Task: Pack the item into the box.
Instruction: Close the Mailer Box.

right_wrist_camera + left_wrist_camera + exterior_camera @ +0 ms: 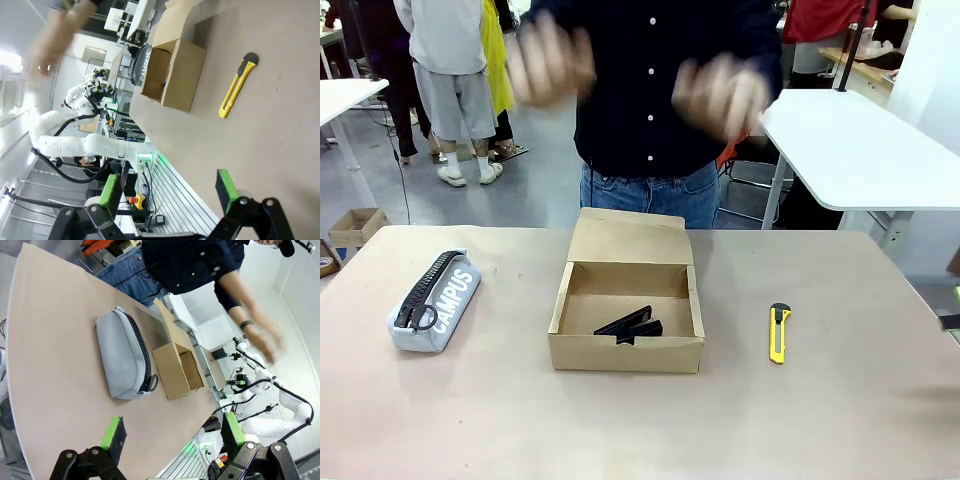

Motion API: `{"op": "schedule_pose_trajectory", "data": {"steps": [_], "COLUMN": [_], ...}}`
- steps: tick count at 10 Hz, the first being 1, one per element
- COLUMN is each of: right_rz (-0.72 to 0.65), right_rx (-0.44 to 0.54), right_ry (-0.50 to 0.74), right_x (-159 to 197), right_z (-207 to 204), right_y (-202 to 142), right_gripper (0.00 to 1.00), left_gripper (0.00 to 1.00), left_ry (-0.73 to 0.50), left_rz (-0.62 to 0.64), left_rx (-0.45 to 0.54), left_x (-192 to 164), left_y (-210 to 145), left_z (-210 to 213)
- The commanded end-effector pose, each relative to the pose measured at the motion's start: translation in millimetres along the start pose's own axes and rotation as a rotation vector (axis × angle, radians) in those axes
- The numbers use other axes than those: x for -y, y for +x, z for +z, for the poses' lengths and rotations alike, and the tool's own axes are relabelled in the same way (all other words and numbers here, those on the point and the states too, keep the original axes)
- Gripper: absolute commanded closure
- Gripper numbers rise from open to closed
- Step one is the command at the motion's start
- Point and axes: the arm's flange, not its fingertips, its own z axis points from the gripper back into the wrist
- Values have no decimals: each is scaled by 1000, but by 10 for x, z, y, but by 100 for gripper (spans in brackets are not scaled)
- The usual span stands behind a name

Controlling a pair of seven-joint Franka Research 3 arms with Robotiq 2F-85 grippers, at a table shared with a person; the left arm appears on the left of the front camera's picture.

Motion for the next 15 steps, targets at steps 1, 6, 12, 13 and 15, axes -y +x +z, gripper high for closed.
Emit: {"op": "schedule_pose_trajectory", "data": {"steps": [1,6,12,13,15], "right_rz": [14,14,59,63,68], "right_rx": [-9,-9,-51,-48,-82], "right_ry": [3,3,0,-23,-15], "right_x": [-10,-10,-479,-693,-929], "right_z": [36,36,-542,-1004,-1886], "right_y": [-35,-35,459,702,961], "right_gripper": [0,0,0,0,0], "left_gripper": [0,0,0,0,0], "left_ry": [-17,-17,34,-17,-16], "left_rz": [-23,-23,-49,-54,-48], "left_rx": [19,19,-42,-107,-227], "left_x": [6,6,397,639,863], "left_y": [16,16,103,86,-31], "left_z": [-7,-7,-480,-807,-1343]}}
